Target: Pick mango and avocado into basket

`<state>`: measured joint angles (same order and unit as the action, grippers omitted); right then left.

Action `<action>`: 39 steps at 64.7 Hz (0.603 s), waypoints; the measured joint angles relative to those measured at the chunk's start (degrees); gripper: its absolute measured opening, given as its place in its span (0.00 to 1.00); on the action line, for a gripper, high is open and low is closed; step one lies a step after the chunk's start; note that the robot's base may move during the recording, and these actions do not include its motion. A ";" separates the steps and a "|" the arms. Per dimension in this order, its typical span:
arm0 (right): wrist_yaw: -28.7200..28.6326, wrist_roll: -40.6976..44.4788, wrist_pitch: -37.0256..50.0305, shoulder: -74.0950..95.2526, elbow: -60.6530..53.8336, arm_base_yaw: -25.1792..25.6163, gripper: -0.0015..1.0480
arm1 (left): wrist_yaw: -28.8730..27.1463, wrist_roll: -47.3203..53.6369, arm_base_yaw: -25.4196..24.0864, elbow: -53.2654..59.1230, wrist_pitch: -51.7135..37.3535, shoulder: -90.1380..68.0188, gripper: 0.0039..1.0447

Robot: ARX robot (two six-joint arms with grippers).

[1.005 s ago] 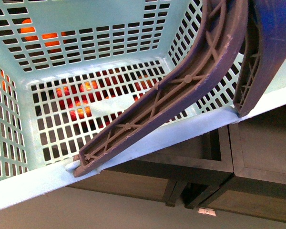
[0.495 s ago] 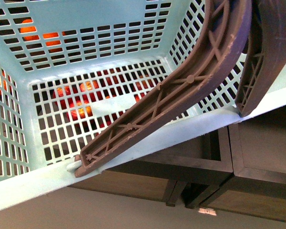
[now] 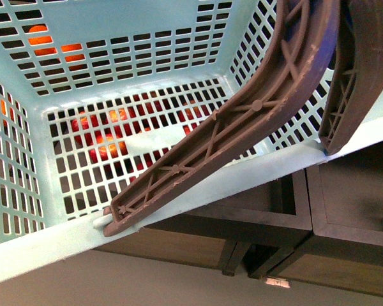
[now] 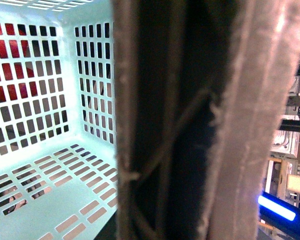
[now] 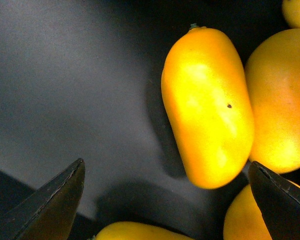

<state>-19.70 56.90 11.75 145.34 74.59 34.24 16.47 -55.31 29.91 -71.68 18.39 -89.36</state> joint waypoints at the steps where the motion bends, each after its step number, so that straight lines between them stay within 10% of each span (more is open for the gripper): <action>1: -0.02 -0.13 -0.09 0.31 0.24 -0.09 0.92 | 0.00 0.00 0.00 0.00 0.00 0.00 0.13; 39: -0.15 -5.77 -4.87 7.34 14.67 -1.68 0.92 | 0.02 -0.02 0.00 0.00 0.00 0.00 0.13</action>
<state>-19.86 51.13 6.87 152.68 89.25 32.56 16.49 -55.33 29.91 -71.68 18.39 -89.36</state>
